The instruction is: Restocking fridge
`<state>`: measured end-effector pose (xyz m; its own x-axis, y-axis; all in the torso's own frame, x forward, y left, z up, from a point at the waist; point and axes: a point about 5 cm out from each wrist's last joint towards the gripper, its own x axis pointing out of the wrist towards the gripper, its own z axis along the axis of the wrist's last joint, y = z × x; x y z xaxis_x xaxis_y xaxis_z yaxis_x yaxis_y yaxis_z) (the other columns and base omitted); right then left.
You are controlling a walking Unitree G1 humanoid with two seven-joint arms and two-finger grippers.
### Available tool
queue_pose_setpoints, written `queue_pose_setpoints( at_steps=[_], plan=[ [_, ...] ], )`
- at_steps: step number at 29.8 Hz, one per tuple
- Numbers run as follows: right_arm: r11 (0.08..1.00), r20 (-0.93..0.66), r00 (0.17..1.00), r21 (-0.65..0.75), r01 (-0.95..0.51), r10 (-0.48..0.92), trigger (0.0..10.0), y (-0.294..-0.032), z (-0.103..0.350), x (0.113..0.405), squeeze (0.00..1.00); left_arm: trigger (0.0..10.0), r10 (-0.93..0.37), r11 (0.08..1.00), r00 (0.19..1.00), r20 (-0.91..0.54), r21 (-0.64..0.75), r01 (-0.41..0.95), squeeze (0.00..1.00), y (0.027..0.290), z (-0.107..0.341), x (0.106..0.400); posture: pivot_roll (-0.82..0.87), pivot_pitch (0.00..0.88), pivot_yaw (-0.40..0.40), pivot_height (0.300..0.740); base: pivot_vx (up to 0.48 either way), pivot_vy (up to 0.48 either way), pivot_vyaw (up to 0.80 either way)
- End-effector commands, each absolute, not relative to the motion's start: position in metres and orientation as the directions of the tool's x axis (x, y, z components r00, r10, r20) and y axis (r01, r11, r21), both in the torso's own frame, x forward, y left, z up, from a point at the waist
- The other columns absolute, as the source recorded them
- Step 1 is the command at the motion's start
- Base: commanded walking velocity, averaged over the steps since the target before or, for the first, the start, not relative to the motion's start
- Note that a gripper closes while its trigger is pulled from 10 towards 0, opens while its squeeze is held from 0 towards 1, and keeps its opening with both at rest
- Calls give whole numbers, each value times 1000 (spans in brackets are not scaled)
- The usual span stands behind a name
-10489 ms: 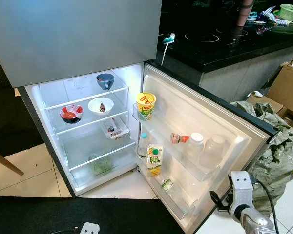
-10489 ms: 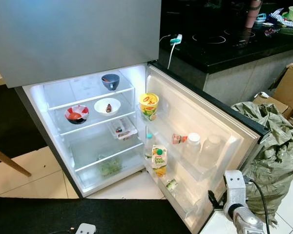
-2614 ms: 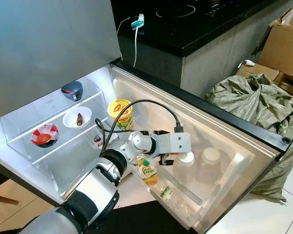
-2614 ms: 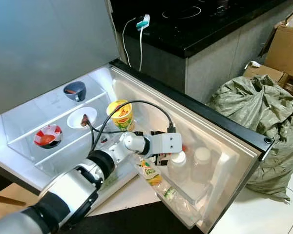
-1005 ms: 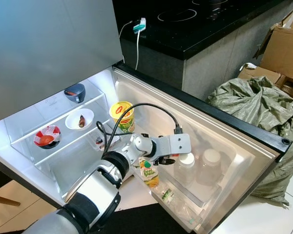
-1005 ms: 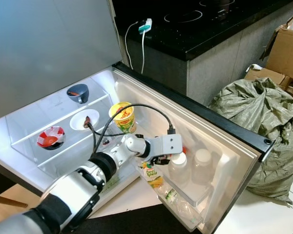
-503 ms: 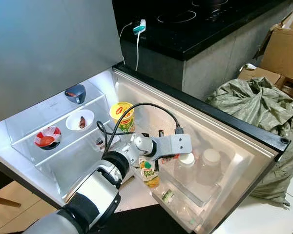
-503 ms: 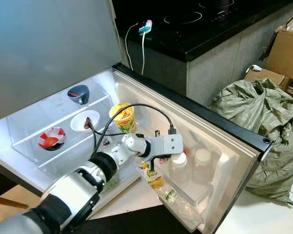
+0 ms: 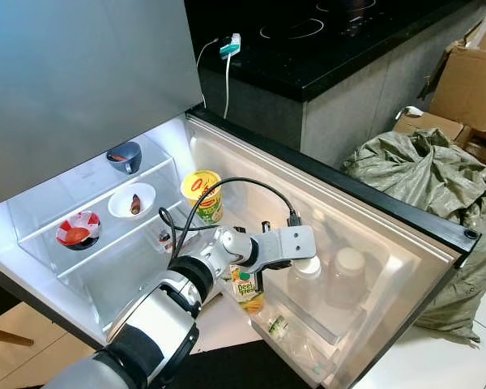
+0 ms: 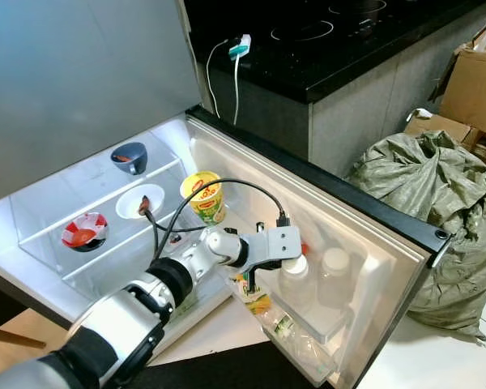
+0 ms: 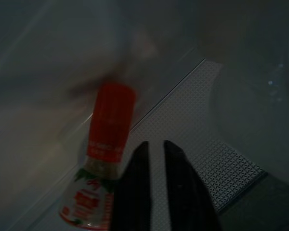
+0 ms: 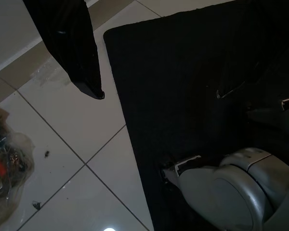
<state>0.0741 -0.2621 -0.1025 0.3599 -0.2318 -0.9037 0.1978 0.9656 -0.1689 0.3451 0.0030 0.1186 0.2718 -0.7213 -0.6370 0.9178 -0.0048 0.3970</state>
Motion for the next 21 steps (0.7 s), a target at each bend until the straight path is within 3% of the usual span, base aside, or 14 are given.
queue_pose_setpoints(
  at_steps=[1,16,21],
  plan=[
    [966,-909,352,-157,206,-223,10000,-259,-104,72,0,10000,-627,15,247,-739,305,952,1000,29,85,337,-271,166,140,740,0,0,0],
    [966,-907,359,-155,205,-222,10000,-258,-104,74,0,10000,-601,-76,306,-738,435,897,1000,22,102,346,-270,169,144,740,0,0,0],
    [965,-907,358,-153,212,-222,10000,-257,-104,73,0,10000,-560,-152,345,-753,503,851,1000,19,99,345,-276,173,149,740,0,0,0]
  ],
)
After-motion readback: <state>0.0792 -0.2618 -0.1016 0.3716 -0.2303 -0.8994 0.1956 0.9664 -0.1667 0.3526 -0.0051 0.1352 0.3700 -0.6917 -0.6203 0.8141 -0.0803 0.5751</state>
